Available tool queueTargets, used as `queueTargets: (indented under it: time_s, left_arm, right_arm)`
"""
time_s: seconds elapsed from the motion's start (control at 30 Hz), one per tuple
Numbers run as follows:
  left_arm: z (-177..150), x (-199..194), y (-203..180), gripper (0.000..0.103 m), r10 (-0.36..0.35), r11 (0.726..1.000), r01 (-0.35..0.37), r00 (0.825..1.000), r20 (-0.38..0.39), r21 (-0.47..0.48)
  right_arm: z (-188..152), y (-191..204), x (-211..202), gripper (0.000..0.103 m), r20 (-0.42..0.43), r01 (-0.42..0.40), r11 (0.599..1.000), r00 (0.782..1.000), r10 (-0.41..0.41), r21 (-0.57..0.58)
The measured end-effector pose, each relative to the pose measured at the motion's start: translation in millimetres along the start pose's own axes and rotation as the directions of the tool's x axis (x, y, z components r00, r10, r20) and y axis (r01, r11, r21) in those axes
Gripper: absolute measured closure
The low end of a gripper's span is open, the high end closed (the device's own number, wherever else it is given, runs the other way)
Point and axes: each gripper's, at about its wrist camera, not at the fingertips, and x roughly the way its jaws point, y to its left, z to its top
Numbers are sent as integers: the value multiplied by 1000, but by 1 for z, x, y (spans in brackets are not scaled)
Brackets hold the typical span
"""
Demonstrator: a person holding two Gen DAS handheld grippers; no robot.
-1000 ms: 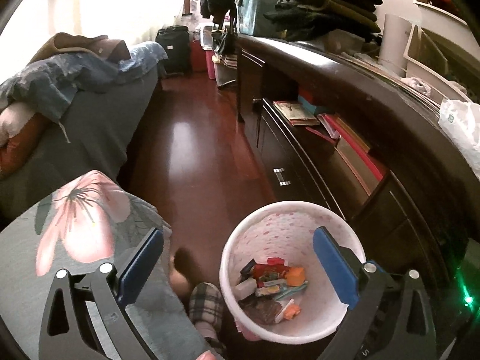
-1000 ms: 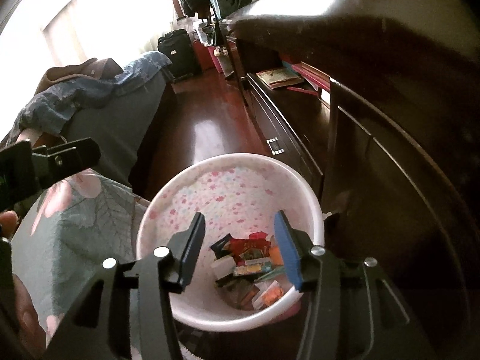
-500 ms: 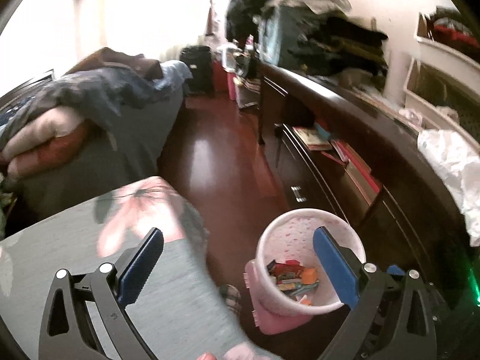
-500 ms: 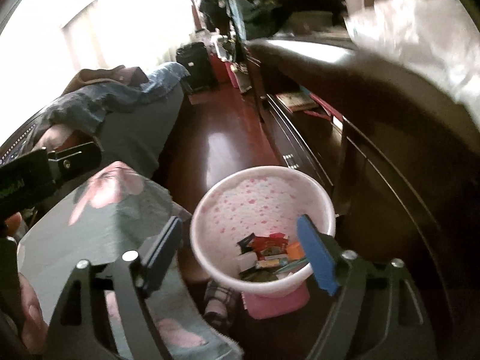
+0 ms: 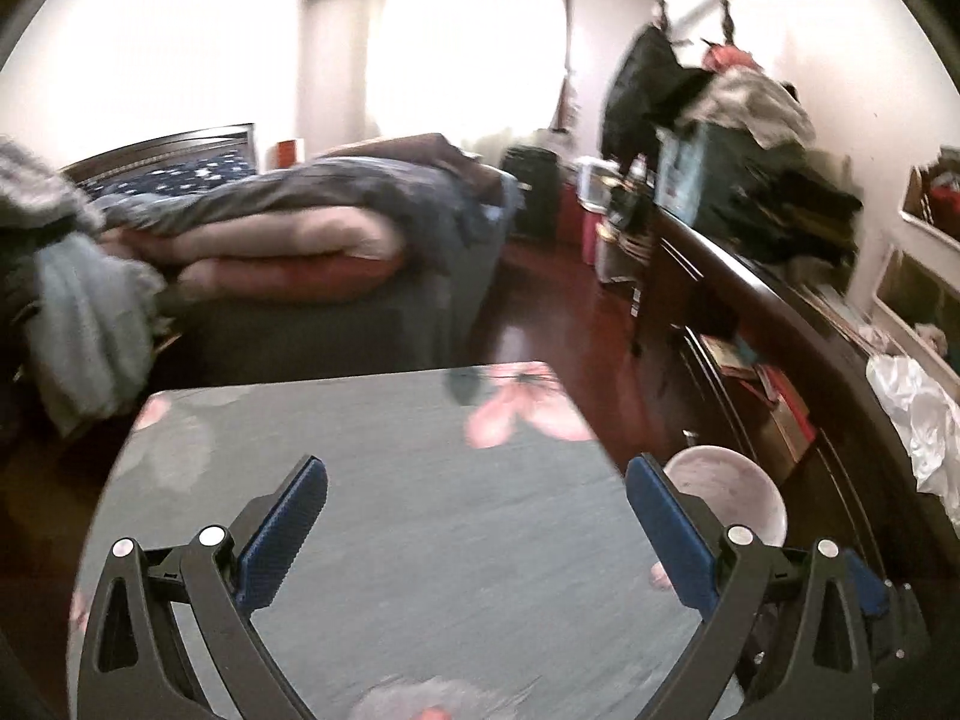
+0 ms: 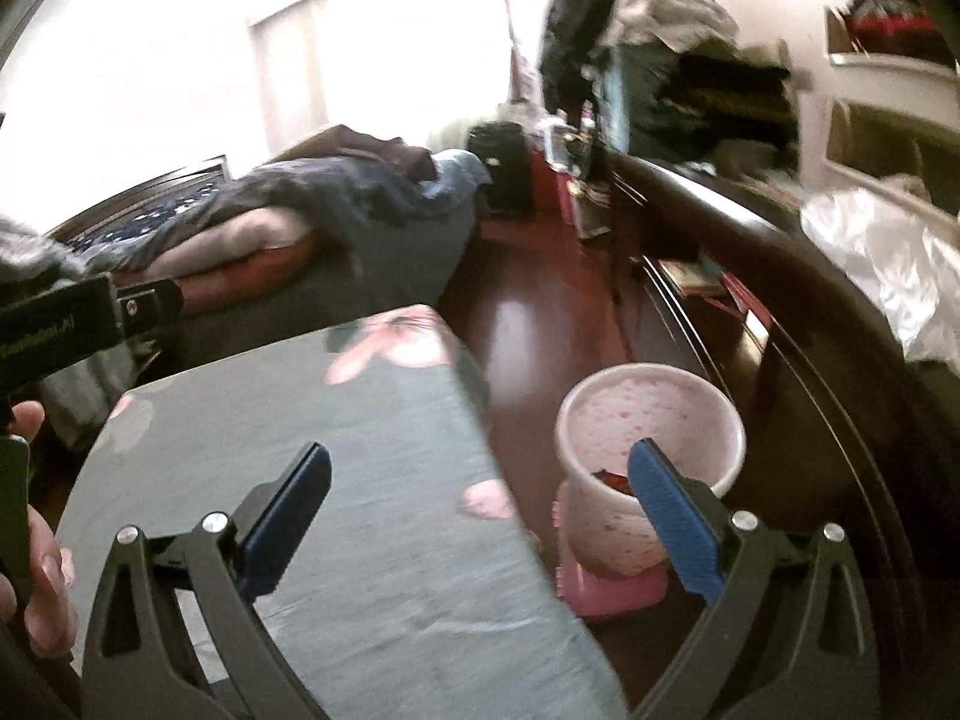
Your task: Collect trash
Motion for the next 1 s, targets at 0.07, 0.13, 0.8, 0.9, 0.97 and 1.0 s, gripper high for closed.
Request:
queueTargets:
  time_s: [0.07,0.13,0.8,0.9,0.97,1.0]
  left_arm:
    - [-7,-21,24,4,43,998,-42,999,11,-41]
    - [-14,-40,42,4,72,995,-70,997,23,-74]
    - [-48,-226,145,4,294,950,-252,922,254,-185]
    - [-48,-231,150,4,298,947,-252,919,257,-197]
    - [-48,-233,151,4,299,947,-251,918,259,-202]
    - [-48,-234,152,4,297,947,-247,919,260,-207]
  right_arm:
    - [1,19,-16,4,22,-16,999,1000,17,-41]
    - [2,36,-30,4,44,-27,997,999,31,-71]
    - [5,139,-160,3,215,-226,959,941,261,-174]
    - [4,146,-168,3,223,-232,953,936,274,-194]
    - [1,150,-173,3,230,-236,948,931,283,-211]
    - [1,151,-174,3,230,-239,946,930,287,-217]
